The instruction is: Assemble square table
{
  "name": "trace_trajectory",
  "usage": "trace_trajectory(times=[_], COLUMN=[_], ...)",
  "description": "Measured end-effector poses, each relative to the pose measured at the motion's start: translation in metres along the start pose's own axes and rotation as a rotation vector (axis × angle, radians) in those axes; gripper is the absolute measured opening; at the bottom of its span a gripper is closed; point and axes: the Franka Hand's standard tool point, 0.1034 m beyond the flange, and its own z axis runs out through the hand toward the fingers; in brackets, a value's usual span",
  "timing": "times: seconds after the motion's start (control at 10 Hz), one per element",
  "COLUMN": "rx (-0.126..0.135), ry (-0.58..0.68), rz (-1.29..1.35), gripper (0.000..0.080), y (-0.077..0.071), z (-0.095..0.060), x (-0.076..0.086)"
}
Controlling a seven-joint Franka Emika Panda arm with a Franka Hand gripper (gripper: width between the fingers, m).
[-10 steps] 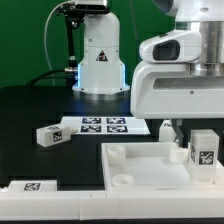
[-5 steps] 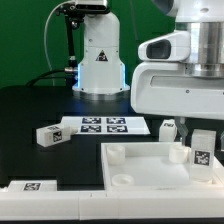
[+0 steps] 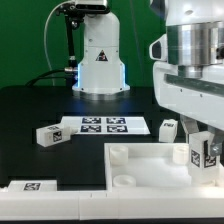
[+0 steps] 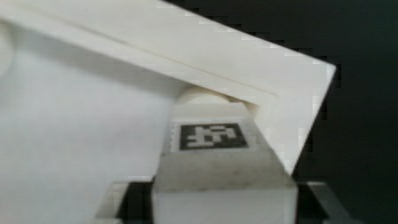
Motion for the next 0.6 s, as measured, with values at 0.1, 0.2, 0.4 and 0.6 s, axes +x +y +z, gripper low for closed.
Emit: trace_trajectory(times=[0.1,0.2,0.4,0.6], rx=[0.000,0.000,-0.001,-0.001], ry=[-0.003,-0.003,-0.003,-0.003], rz=[0.079,0.147,0.254,0.240], gripper=[0.0285,0.0285,0.0285,0.0285], y=[0.0001,0.0001,0.0002,0.0003], z=[-0.0001,0.0000,0.0002,0.0004], x=[-0.0004,-0.0005,-0.0006,-0.0007])
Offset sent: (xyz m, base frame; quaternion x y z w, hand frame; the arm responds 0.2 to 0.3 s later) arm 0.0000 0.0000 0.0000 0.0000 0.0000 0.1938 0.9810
